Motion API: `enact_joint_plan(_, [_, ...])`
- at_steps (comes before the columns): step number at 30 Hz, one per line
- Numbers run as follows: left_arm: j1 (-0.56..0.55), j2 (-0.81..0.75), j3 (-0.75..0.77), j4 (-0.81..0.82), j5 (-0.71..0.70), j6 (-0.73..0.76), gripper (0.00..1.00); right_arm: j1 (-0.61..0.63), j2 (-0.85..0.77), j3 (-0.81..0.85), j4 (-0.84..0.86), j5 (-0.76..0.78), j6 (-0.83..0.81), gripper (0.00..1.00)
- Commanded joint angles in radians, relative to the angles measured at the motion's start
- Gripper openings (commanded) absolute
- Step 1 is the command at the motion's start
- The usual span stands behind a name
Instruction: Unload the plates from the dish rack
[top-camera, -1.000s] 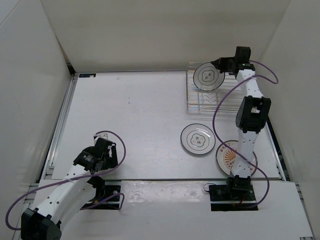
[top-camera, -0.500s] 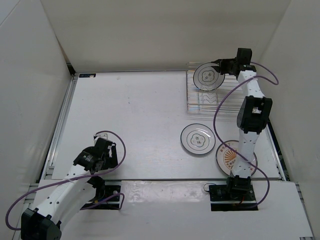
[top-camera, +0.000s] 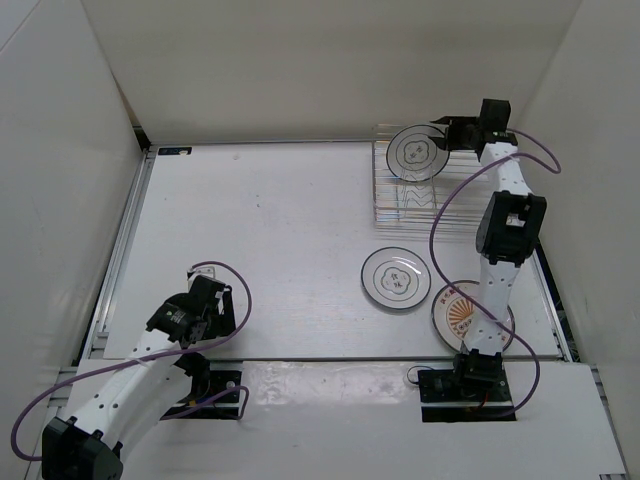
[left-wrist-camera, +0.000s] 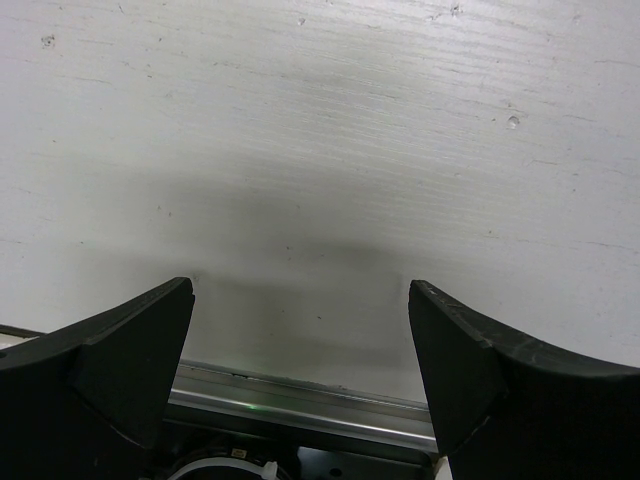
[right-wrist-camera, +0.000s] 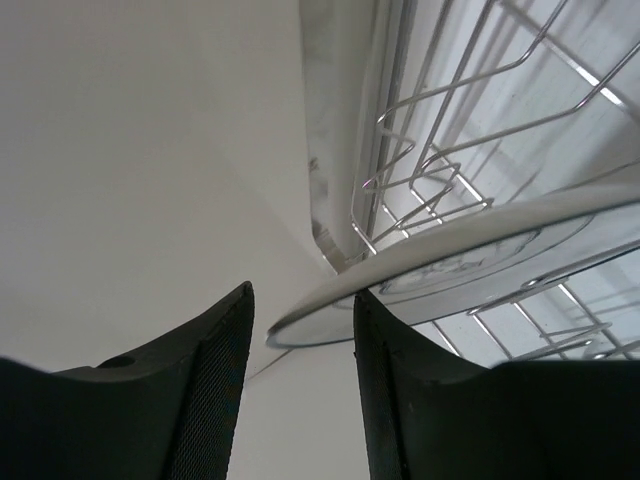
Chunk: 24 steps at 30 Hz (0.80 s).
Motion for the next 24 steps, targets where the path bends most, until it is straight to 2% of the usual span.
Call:
enact_joint_plan(1, [0.005, 0.001, -0.003, 0.002, -0.029, -0.011, 1.00, -0.015, 0.042, 0.047, 0.011, -0.034, 0.034, 0.48])
enact_joint_plan(6, [0.005, 0.007, -0.002, -0.002, -0.035, -0.015, 1.00, -0.012, 0.061, 0.046, 0.013, -0.086, 0.045, 0.44])
enact_joint_plan(18, [0.005, 0.012, -0.003, 0.001, -0.040, -0.015, 1.00, -0.028, 0.003, -0.034, -0.009, -0.186, -0.007, 0.11])
enact_joint_plan(24, [0.003, 0.010, -0.002, 0.001, -0.038, -0.013, 1.00, -0.031, -0.012, -0.042, -0.019, -0.222, -0.016, 0.04])
